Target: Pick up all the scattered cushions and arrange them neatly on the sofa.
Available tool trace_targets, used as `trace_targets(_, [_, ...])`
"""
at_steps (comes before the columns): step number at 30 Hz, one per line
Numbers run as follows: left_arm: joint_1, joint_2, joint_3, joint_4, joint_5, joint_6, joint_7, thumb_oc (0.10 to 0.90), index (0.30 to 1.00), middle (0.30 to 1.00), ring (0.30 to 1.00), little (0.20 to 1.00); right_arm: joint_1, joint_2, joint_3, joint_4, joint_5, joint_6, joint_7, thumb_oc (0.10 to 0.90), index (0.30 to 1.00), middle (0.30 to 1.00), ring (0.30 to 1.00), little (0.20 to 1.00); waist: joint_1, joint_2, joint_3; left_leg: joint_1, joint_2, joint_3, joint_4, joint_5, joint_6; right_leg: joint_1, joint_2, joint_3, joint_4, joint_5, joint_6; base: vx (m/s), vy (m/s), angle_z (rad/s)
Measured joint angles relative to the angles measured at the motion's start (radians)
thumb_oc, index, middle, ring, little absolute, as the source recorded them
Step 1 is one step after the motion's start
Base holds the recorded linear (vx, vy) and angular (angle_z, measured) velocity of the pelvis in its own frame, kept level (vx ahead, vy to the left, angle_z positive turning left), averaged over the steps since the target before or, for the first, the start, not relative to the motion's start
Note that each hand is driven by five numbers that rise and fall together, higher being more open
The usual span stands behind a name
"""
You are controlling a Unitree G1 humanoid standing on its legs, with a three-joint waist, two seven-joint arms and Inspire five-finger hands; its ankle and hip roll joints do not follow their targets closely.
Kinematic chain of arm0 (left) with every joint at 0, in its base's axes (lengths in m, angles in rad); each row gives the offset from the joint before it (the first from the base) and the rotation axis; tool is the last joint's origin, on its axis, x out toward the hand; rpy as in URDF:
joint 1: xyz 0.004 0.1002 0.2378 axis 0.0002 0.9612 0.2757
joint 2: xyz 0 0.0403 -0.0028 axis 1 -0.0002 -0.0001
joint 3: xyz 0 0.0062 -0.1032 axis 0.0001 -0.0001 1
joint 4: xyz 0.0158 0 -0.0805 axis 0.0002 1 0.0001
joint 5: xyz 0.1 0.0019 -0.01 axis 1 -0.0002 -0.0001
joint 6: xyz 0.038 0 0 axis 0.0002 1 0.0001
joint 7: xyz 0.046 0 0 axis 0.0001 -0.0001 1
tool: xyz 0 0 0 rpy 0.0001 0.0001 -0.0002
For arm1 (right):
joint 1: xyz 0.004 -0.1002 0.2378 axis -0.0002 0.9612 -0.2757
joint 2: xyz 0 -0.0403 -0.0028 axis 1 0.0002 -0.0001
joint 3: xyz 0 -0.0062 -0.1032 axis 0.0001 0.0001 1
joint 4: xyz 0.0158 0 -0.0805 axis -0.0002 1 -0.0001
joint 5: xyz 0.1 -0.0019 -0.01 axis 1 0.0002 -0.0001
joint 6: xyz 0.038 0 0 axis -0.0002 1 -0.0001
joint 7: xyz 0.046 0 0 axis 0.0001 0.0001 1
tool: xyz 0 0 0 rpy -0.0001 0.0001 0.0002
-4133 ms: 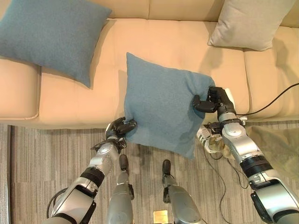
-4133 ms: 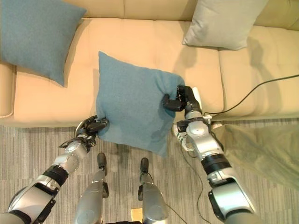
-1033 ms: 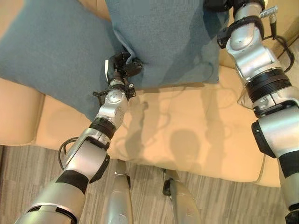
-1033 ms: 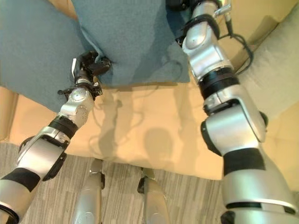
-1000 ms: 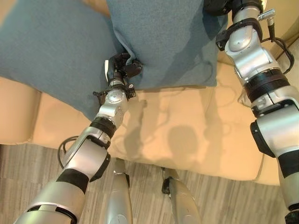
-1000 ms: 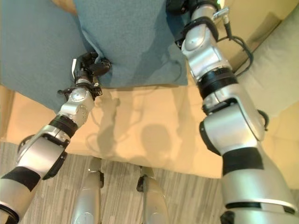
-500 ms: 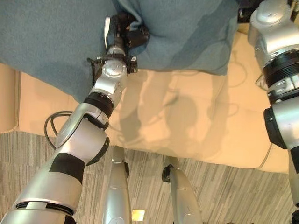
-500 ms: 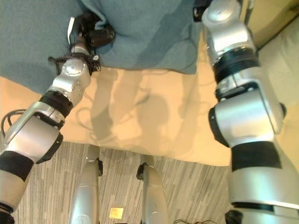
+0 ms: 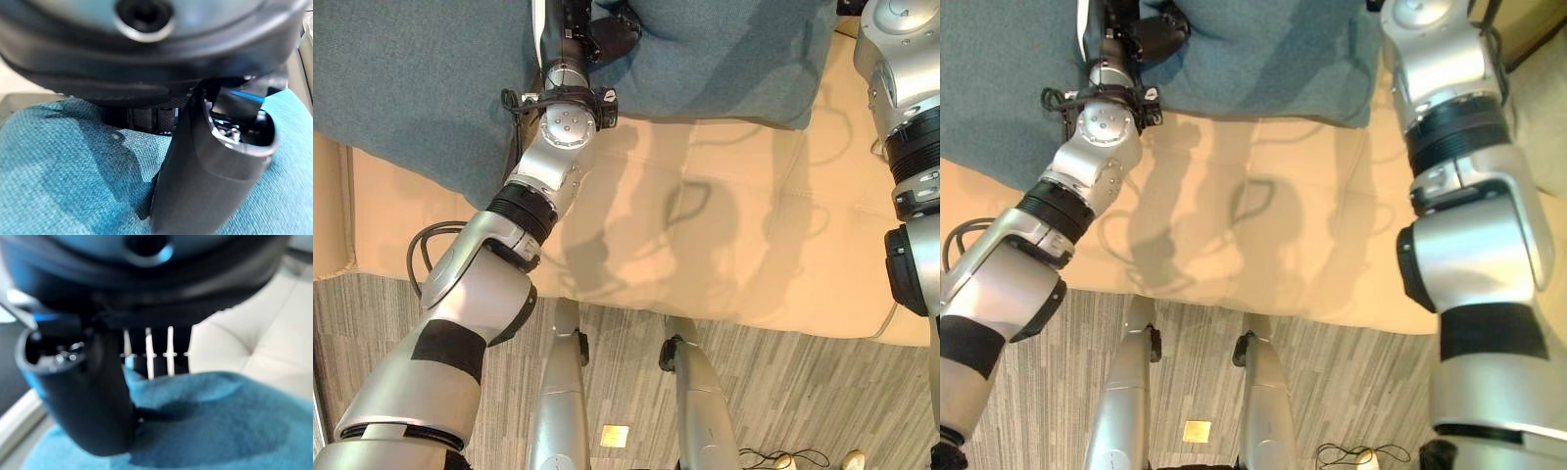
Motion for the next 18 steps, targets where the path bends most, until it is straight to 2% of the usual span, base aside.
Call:
trace_targets(7, [-0.031,0.020,-0.010,0.170,-0.041,-0.001,-0.109,0.800,0.900,0.900,0.900,0.900,-0.073,0.048,0.057,0.144,0.064,-0.003,0.099,0.800,0.900,0.900,0.900,0.900,-0.005,0.000,0.000,0.030,0.001,0.029,0.007,0.000,0.005,0.004,-0.002,0.030,0.025,0.004,-0.001,-0.01,0.022,-0.09])
trace_targets(8, [-0.036,0.048,-0.007,0.179,-0.040,0.007,-0.126,0.800,0.900,0.900,0.900,0.900,-0.072,0.047,0.052,0.139,0.097,-0.004,0.114,0.800,0.900,0.900,0.900,0.900,-0.007,0.000,0.000,0.032,-0.002,0.033,0.008,0.001,0.006,0.003,-0.001,0.034,0.024,0.007,-0.002,0.00,0.012,-0.08])
trace_targets(13, [-0.041,0.107,-0.003,0.169,-0.041,0.039,-0.149,0.800,0.900,0.900,0.900,0.900,-0.006,0.040,-0.052,0.118,0.279,-0.024,0.162,0.800,0.900,0.900,0.900,0.900,-0.012,0.000,0.000,0.044,-0.001,0.036,0.008,0.003,0.009,0.015,0.003,0.040,0.024,0.009,-0.003,0.00,0.000,-0.03])
trace_targets(17, [-0.040,0.123,-0.006,0.118,-0.024,0.053,-0.139,0.800,0.900,0.900,0.900,0.900,0.096,0.024,-0.136,0.087,0.311,-0.033,0.172,0.800,0.900,0.900,0.900,0.900,-0.005,0.001,0.000,0.048,-0.002,0.033,0.007,0.002,0.009,0.020,0.002,0.036,0.023,0.009,-0.003,-0.01,-0.006,0.00])
trace_targets(18, [-0.036,0.123,-0.003,0.096,-0.011,0.057,-0.134,0.800,0.900,0.900,0.900,0.900,0.128,0.022,-0.186,0.067,0.312,-0.035,0.175,0.800,0.900,0.900,0.900,0.900,-0.001,0.001,0.000,0.049,-0.002,0.031,0.007,0.002,0.009,0.022,0.002,0.033,0.023,0.009,-0.003,-0.01,-0.010,0.05])
